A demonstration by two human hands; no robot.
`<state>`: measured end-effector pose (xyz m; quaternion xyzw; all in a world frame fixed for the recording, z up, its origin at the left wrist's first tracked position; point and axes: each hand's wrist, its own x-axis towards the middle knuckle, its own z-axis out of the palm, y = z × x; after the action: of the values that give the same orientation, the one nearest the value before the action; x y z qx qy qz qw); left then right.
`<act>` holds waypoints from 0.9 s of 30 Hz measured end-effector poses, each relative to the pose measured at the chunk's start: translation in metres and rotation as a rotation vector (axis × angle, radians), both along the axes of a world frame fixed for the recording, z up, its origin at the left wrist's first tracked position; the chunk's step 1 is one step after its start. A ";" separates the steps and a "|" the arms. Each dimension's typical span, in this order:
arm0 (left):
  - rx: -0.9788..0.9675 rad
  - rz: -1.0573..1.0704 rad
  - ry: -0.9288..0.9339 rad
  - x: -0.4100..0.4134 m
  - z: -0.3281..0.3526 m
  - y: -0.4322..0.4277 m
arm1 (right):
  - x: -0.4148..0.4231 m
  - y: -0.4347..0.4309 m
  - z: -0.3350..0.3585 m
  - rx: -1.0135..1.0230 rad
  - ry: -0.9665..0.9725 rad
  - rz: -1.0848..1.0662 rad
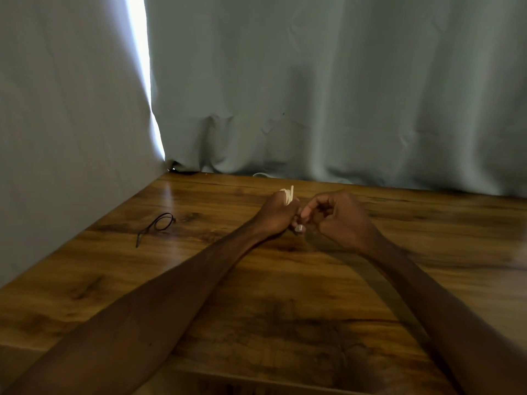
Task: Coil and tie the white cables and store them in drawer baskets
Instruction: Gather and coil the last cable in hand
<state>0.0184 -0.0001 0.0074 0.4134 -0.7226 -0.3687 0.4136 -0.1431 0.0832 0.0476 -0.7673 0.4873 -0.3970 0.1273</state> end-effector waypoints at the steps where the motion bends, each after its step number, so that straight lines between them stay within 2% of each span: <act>1: 0.007 -0.009 0.008 0.000 0.001 0.002 | -0.001 -0.002 -0.001 -0.033 -0.020 -0.035; 3: 0.005 -0.049 0.030 -0.003 0.004 0.008 | -0.002 -0.010 -0.005 -0.060 -0.062 -0.120; 6: 0.055 -0.192 0.073 -0.008 0.009 0.020 | -0.010 -0.024 -0.011 0.069 -0.144 -0.203; 10: 0.181 -0.314 0.140 -0.010 0.018 0.029 | -0.027 -0.031 -0.019 0.302 -0.347 -0.044; 14: 0.276 -0.392 0.213 -0.007 0.021 0.031 | -0.029 -0.027 -0.019 0.465 -0.638 0.119; 19: 0.448 -0.468 0.393 -0.008 0.026 0.033 | -0.025 -0.023 -0.017 0.477 -0.713 0.160; 24: 0.588 -0.587 0.614 -0.002 0.034 0.034 | -0.013 -0.023 -0.023 0.312 -0.662 0.108; 27: 0.715 -0.705 0.771 -0.002 0.038 0.041 | -0.009 -0.023 -0.025 0.307 -0.678 0.133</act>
<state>0.0168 0.0406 0.0455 0.1007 -0.4466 -0.8238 0.3343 -0.1524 0.0599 0.0224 -0.5946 0.4203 -0.5416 0.4202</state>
